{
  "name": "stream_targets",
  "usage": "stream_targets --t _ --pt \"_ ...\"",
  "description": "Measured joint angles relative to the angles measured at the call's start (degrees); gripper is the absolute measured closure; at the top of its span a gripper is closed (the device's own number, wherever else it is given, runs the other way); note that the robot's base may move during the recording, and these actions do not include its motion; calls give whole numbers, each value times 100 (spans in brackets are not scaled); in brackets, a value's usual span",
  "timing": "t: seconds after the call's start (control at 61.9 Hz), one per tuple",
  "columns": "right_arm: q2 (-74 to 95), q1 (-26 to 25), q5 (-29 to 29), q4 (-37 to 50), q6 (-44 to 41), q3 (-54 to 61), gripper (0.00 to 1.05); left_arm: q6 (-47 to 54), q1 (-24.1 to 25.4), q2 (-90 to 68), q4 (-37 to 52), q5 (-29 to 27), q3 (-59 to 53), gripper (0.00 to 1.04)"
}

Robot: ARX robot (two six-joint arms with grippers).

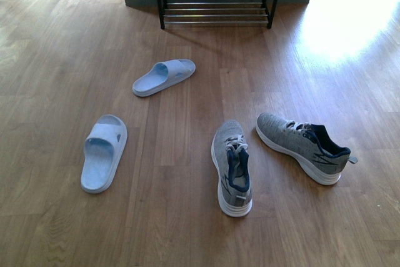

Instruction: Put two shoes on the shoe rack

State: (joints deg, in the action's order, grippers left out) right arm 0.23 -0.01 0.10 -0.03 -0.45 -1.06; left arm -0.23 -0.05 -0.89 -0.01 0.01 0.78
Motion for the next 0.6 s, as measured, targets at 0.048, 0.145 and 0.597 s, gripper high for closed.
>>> stream_targets --t 0.048,0.145,0.597 --pt "0 0 0 0 0 -2 9 0 0 0 0 0 0 9" --pt "0 0 2 0 0 0 9 0 0 0 0 0 0 9" --pt "0 0 0 0 0 0 9 0 0 0 0 0 0 9"
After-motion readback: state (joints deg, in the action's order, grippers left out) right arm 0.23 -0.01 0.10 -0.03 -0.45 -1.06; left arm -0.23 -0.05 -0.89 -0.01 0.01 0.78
